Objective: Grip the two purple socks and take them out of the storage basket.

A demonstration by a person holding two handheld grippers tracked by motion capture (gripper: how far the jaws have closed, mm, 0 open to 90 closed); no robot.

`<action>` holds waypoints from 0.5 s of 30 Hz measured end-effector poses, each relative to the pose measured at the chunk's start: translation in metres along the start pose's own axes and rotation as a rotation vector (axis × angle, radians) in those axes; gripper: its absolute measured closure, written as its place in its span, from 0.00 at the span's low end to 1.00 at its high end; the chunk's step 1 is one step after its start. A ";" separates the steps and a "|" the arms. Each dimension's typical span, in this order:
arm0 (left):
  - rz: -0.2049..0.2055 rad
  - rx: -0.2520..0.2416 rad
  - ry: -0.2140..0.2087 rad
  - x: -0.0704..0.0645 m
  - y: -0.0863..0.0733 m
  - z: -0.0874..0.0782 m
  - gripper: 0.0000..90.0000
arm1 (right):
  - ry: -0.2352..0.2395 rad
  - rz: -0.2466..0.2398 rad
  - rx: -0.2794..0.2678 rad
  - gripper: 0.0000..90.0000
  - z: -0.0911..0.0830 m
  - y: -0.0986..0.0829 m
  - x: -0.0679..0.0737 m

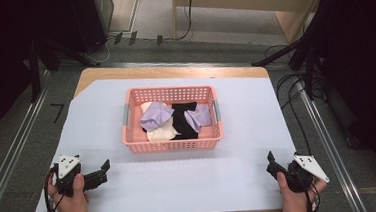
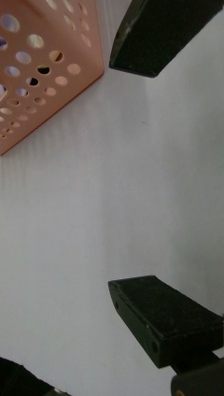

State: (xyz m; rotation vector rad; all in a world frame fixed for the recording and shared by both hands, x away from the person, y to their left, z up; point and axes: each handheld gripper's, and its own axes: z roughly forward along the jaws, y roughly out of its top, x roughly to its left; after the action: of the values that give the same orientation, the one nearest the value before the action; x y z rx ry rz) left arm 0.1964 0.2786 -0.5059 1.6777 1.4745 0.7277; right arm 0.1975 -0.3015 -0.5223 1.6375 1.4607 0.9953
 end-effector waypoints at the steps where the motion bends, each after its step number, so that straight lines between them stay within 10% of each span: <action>1: -0.001 -0.001 0.001 0.000 0.000 0.000 0.00 | 0.000 0.000 0.000 0.15 0.000 0.000 0.000; 9: 0.002 0.002 -0.001 0.000 0.000 -0.001 0.00 | 0.046 0.000 -0.043 0.13 -0.006 0.008 0.018; 15: -0.003 -0.009 0.004 0.001 0.000 -0.001 0.00 | 0.084 -0.095 -0.069 0.14 -0.011 0.014 0.041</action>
State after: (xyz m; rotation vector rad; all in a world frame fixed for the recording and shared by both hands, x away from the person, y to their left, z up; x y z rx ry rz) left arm 0.1956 0.2793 -0.5059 1.6675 1.4742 0.7351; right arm 0.1963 -0.2620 -0.5016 1.4797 1.5278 1.0607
